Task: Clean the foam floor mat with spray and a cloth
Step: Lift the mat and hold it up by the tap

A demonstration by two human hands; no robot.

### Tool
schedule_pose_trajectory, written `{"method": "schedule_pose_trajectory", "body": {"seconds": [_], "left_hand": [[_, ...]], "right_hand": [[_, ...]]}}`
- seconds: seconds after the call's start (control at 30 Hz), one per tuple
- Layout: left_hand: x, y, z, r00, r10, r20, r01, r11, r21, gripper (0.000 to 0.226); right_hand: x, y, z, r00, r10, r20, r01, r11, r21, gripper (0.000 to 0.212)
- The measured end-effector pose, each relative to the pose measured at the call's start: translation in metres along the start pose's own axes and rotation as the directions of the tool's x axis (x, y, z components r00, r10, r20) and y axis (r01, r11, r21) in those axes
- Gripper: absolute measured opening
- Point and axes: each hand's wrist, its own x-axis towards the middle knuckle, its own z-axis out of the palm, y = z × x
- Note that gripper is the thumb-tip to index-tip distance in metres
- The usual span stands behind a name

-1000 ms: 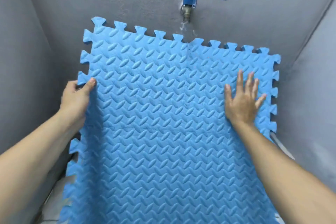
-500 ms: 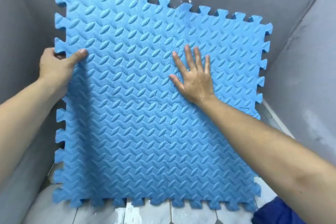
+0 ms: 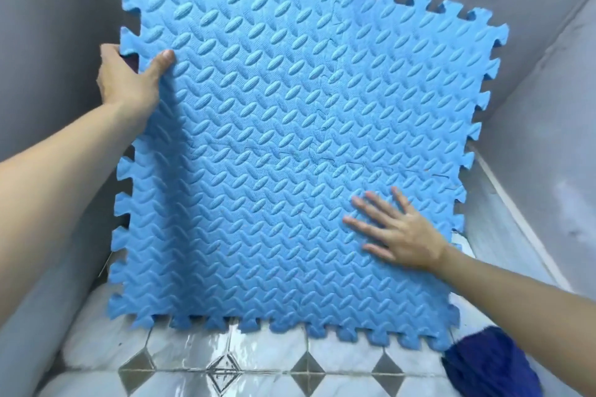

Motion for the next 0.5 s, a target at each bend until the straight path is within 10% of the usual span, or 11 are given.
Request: {"method": "schedule_pose_trajectory", "body": {"seconds": [0.1, 0.23, 0.37, 0.43, 0.5], "left_hand": [[-0.002, 0.004, 0.004, 1.000, -0.029, -0.009, 0.029, 1.000, 0.003, 0.070], [-0.011, 0.005, 0.015, 1.000, -0.031, -0.004, 0.031, 0.999, -0.012, 0.070], [-0.014, 0.002, 0.019, 0.999, 0.001, -0.046, -0.002, 1.000, -0.020, 0.055], [-0.014, 0.001, 0.021, 0.998, 0.004, -0.065, -0.005, 1.000, -0.023, 0.053], [-0.014, -0.001, 0.021, 0.995, 0.018, -0.093, -0.018, 1.000, 0.001, 0.053]], "right_hand": [[-0.046, 0.062, -0.015, 0.856, 0.512, 0.073, -0.517, 0.854, 0.062, 0.059], [-0.068, -0.014, -0.002, 0.993, 0.078, 0.085, -0.084, 0.994, 0.073, 0.063], [0.034, -0.042, -0.013, 0.948, -0.317, 0.028, 0.312, 0.943, 0.113, 0.059], [0.099, -0.001, -0.031, 0.972, -0.227, -0.051, 0.232, 0.966, 0.112, 0.061], [0.152, 0.055, -0.053, 0.979, 0.177, -0.101, -0.159, 0.973, 0.164, 0.063]]}}
